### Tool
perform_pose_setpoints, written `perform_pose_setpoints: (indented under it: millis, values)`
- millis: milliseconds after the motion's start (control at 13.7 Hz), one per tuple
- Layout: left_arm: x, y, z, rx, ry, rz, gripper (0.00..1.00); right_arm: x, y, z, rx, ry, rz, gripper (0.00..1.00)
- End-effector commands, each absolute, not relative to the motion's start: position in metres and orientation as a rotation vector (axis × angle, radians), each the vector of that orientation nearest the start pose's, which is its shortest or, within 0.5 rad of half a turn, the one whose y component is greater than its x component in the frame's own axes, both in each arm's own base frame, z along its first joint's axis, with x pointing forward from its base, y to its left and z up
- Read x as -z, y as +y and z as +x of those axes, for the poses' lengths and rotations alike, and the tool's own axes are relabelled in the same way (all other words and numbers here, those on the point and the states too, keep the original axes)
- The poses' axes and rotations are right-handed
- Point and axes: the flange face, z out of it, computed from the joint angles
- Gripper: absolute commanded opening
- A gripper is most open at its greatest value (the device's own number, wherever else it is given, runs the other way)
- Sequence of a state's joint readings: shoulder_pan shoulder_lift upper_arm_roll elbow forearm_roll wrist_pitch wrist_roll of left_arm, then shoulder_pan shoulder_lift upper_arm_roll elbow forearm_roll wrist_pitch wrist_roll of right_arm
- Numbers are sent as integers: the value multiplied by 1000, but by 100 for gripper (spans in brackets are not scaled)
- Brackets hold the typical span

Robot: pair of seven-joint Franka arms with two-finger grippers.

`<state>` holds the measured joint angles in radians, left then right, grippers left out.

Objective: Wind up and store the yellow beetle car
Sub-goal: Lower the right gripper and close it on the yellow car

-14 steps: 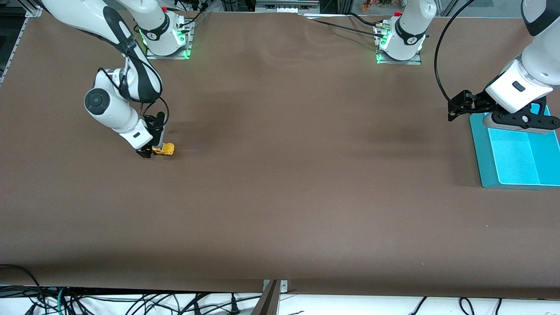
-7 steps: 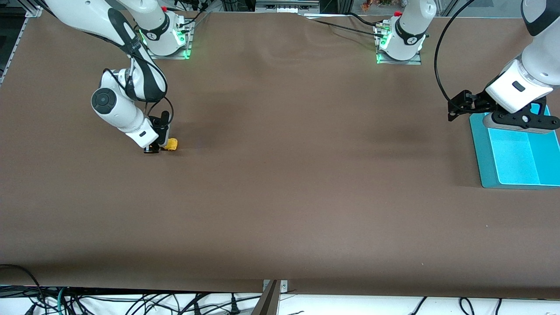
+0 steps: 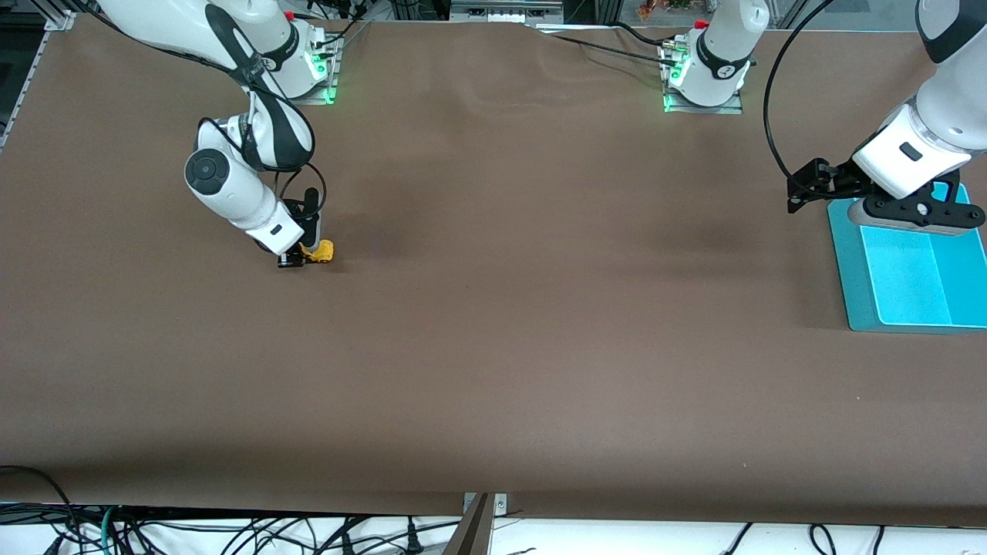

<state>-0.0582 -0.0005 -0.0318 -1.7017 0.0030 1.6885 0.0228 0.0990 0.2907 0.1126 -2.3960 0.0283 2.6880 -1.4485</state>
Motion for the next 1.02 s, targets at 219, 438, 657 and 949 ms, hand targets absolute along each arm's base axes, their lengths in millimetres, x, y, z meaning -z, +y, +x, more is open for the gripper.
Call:
perform_pose_setpoints:
  millis: [219, 438, 657, 949]
  values:
    - [-578, -53, 561, -24, 168, -3102, 100, -186, 105, 489, -80, 2365, 2094, 16]
    - [-578, -53, 561, -24, 168, -3102, 100, -183, 105, 489, -79, 2375, 2084, 16]
    - [-578, -53, 561, -24, 168, -3102, 100, -178, 95, 490, -83, 2371, 2085, 16]
    - [-578, -53, 561, -24, 168, -3102, 100, -176, 58, 495, -80, 2339, 2117, 16]
